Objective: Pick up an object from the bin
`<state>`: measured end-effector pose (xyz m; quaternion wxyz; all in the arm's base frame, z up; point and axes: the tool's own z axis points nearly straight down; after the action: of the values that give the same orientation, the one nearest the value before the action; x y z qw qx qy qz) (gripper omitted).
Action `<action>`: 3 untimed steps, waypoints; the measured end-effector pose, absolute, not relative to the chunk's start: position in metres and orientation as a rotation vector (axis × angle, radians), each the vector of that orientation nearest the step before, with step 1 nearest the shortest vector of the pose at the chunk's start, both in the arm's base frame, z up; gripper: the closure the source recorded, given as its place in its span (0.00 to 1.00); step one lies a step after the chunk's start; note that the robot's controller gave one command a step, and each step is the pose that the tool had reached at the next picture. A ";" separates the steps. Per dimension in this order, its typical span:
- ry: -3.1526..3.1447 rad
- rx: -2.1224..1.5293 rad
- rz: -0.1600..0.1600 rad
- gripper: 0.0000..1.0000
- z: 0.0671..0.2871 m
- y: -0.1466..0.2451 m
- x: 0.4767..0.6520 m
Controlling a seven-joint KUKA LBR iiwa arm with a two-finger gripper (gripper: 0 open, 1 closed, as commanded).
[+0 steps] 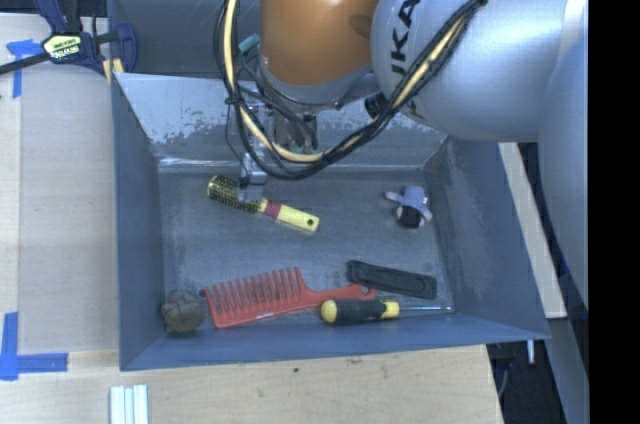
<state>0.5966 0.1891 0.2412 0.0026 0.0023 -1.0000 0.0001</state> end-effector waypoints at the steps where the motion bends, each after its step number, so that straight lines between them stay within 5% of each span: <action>1: -3.145 -0.001 -0.002 0.00 0.247 0.188 0.598; 2: -3.125 -0.335 -0.001 0.00 0.144 0.161 0.597; 3: -3.130 -0.336 -0.004 0.00 0.150 0.146 0.609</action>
Offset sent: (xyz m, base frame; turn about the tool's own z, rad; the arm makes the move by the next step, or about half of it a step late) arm -0.0013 -0.0467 -0.1712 0.3709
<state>0.6085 0.1460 0.1502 -0.0031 -0.1067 -0.9943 -0.0011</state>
